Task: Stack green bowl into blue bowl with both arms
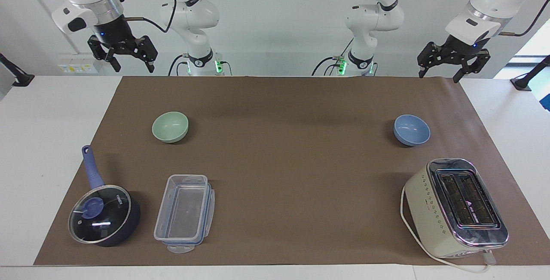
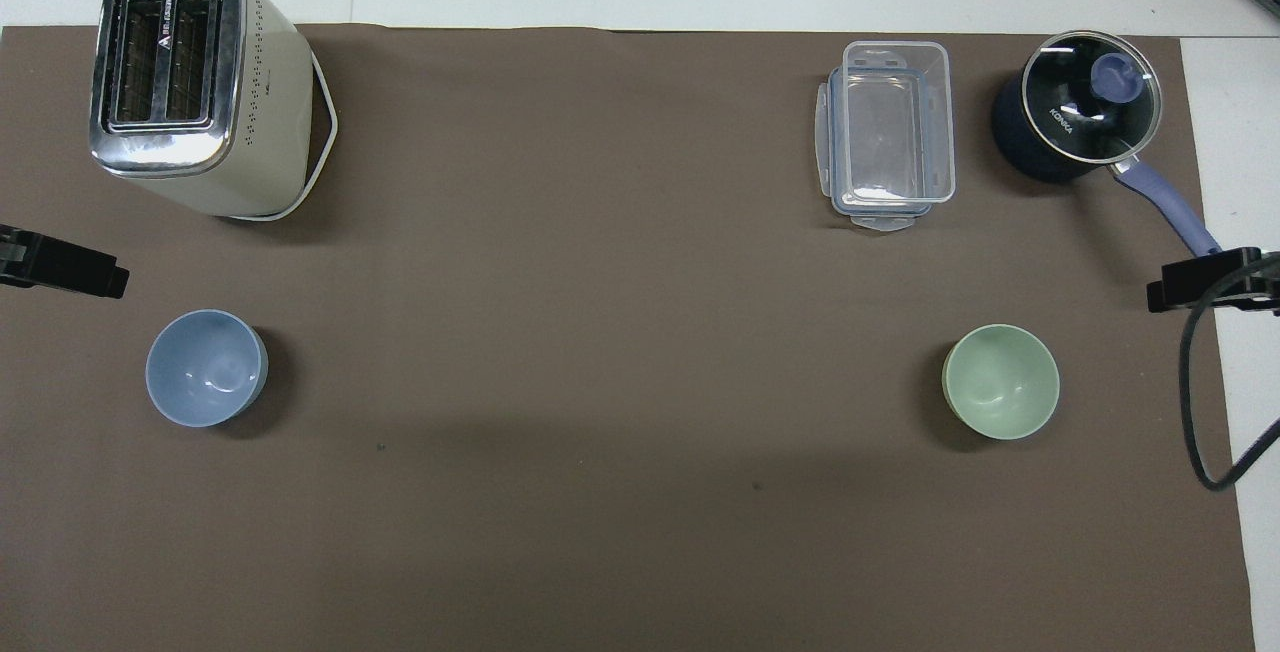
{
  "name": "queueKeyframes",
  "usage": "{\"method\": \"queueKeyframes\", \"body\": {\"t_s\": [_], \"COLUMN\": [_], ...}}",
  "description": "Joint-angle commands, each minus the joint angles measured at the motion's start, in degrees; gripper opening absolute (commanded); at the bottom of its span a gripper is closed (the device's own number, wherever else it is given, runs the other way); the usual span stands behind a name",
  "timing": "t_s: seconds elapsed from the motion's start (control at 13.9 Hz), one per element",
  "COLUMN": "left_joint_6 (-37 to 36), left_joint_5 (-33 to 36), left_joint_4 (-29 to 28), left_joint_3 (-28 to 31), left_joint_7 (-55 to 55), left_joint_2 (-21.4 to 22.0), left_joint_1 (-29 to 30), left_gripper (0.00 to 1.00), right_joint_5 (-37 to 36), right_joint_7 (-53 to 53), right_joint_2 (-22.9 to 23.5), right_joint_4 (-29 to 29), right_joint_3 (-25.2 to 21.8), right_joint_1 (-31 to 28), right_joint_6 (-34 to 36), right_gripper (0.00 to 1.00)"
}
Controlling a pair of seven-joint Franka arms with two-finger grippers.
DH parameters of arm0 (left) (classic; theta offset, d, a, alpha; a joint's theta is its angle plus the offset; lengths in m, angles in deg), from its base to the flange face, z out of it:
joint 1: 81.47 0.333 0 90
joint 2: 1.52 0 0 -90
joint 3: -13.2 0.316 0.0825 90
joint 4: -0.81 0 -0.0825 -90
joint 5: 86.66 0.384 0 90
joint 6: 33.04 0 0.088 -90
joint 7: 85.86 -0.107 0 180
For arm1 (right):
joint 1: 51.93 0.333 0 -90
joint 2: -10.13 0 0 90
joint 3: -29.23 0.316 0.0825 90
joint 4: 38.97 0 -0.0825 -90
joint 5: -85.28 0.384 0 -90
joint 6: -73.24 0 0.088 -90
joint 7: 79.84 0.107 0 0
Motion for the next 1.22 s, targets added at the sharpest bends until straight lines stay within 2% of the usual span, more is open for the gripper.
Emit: {"method": "queueKeyframes", "body": {"t_s": [0.0, 0.43, 0.65, 0.86, 1.15], "left_joint_6": [-0.4, -0.2, -0.1, 0.0, 0.1], "left_joint_5": [-0.5, -0.5, -0.5, -0.5, -0.5], "left_joint_4": [-0.7, -0.7, -0.7, -0.7, -0.7], "left_joint_3": [-0.3, -0.3, -0.3, -0.3, -0.3], "left_joint_7": [-0.9, -0.9, -0.9, -0.9, -0.9], "left_joint_2": [1.1, 1.0, 1.0, 1.0, 1.0], "left_joint_1": [0.6, 0.5, 0.5, 0.5, 0.5], "left_gripper": [1.00, 1.00, 1.00, 1.00, 1.00], "right_joint_5": [-0.2, -0.2, -0.2, -0.2, -0.2], "right_joint_7": [-1.2, -3.4, -3.7, -3.7, -3.8], "right_joint_2": [-0.9, -1.3, -1.8, -1.5, -1.5], "right_joint_4": [-0.8, -4.1, -8.1, -10.4, -15.7], "right_joint_3": [0.4, 0.3, 0.3, 0.3, 0.3], "right_joint_1": [-0.3, -0.4, -0.4, -0.4, -0.4], "right_joint_6": [-1.4, -3.1, -8.1, -9.2, -15.0], "right_gripper": [1.00, 1.00, 1.00, 1.00, 1.00]}}
